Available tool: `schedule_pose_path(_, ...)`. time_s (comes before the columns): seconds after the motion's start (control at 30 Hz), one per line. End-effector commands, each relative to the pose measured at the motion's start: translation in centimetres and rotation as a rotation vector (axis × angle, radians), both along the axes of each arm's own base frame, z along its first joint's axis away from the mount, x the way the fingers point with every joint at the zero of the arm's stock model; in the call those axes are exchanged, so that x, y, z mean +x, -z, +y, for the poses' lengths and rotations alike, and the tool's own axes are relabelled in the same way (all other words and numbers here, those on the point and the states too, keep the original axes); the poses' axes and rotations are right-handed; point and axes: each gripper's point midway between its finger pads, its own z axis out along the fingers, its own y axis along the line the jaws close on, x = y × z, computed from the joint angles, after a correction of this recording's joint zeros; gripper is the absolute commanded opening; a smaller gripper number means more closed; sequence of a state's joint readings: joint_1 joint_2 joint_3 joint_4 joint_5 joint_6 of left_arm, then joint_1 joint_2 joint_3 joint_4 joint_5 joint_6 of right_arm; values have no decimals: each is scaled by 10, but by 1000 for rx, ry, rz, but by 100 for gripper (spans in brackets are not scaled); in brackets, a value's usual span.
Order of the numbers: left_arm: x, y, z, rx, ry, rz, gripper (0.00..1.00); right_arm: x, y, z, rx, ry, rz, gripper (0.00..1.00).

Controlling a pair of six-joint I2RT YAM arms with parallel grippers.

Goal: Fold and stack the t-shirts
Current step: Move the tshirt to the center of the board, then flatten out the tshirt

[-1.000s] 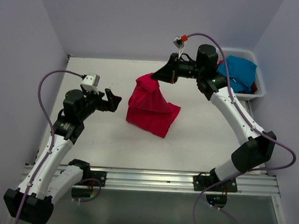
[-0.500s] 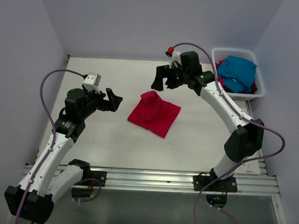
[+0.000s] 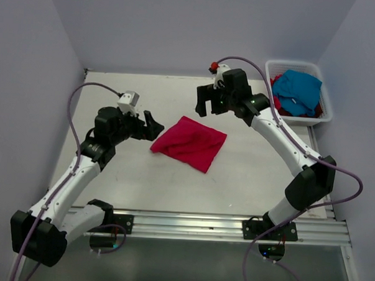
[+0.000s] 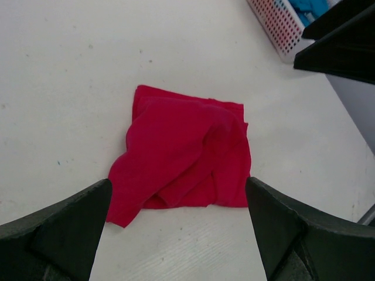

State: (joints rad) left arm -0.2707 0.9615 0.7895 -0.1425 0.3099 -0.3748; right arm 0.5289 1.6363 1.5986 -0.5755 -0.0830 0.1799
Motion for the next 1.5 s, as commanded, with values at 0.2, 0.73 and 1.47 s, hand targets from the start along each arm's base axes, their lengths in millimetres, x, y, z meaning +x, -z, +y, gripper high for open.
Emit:
schedule_pose_path(0.2, -23, 78, -95, 236, 196, 199, 98, -20, -22, -18, 6, 75, -68, 99)
schedule_pose_path(0.73, 4, 126, -105, 710, 116, 120, 73, -50, -26, -29, 45, 56, -77, 99)
schedule_pose_path(1.47, 20, 198, -126, 910, 300, 167, 44, -90, -54, -67, 55, 113, -153, 99)
